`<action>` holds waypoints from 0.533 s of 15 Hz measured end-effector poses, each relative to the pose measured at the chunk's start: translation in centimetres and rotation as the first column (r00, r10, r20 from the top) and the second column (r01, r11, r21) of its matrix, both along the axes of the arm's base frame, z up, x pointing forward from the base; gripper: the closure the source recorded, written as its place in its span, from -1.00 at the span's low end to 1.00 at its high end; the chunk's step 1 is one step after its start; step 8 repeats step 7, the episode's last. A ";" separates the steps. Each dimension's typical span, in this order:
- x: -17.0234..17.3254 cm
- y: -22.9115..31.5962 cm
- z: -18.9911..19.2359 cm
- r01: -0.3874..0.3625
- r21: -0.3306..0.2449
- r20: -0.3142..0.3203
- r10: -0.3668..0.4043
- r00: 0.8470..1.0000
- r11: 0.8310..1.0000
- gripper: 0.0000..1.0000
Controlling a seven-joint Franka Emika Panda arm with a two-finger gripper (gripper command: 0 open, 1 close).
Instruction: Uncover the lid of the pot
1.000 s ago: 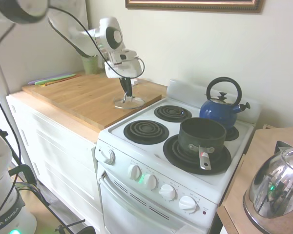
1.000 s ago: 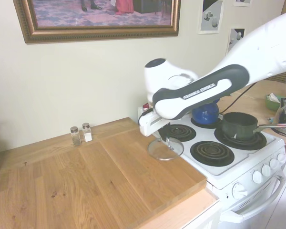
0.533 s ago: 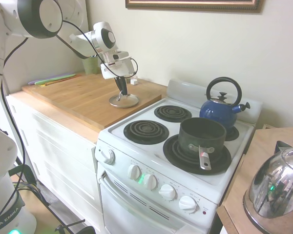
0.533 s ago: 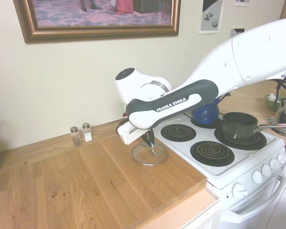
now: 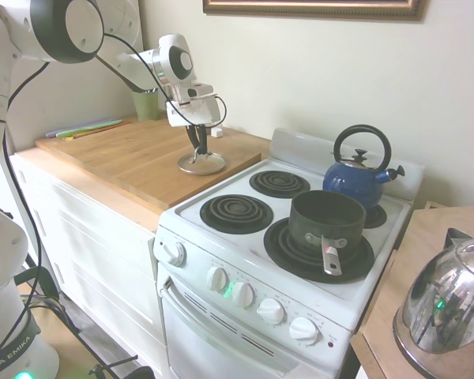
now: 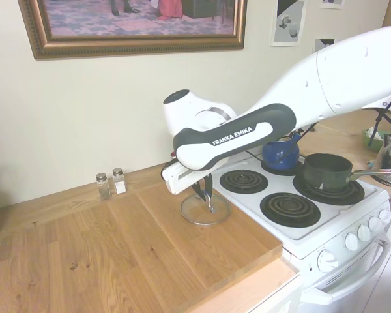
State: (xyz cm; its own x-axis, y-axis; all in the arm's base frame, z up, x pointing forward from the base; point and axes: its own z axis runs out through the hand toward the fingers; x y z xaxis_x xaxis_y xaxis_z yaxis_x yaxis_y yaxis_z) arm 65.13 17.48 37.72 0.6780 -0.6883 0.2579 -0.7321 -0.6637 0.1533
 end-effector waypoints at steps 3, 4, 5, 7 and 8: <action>-0.1 0.2 0.8 -0.014 0.010 0.017 0.014 1.000 1.000 -1.00; -0.3 0.4 1.7 -0.023 0.016 0.026 0.022 0.999 1.000 -1.00; -0.7 0.5 2.5 -0.030 0.023 0.035 0.029 0.999 0.999 -1.00; -1.8 0.6 4.0 -0.047 0.034 0.065 0.044 0.997 0.998 -1.00; -1.8 0.6 4.0 -0.047 0.034 0.065 0.044 0.997 0.998 -1.00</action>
